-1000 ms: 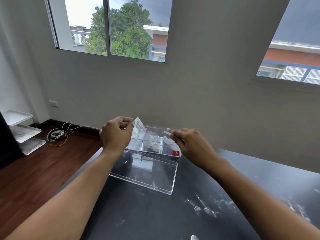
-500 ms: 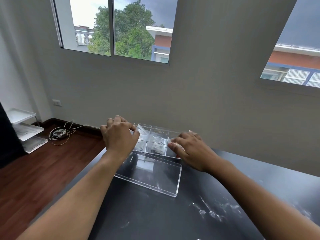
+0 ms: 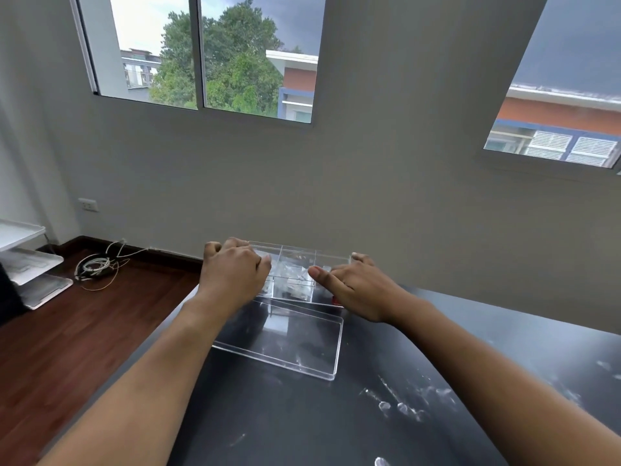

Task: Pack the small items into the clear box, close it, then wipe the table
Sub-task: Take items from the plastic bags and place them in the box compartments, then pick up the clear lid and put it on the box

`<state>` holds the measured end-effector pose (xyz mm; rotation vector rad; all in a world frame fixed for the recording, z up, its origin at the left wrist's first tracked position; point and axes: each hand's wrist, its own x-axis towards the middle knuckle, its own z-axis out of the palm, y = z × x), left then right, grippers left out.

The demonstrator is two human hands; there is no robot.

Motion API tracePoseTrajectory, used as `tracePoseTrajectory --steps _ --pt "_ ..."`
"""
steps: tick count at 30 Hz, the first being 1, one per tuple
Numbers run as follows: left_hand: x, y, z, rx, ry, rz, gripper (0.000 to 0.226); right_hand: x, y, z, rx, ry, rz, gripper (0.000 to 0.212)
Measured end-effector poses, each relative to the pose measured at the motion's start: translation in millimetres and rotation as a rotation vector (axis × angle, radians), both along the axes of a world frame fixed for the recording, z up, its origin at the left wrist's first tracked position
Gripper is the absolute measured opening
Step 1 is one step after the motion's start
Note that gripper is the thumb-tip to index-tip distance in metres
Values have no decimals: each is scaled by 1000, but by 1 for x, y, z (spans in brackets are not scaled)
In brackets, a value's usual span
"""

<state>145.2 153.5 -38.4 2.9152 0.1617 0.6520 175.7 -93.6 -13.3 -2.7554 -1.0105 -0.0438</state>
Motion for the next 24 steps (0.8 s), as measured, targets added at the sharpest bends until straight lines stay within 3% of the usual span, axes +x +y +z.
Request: tracePoseTrajectory --steps 3,6,11,15,24 --pt "-1 2 4 9 72 -19 55 -13 -6 1 77 50 -11 74" --pt "-8 0 7 19 82 -47 51 -27 -15 5 64 64 12 76" --pt "-11 -9 10 -21 -344 -111 43 -36 -36 13 139 -35 -5 79" --pt "-19 -30 17 -91 -515 -227 33 -57 -74 26 136 -61 -60 76" --pt "-33 -91 15 -151 -467 -696 23 -124 -192 29 93 20 -364 51"
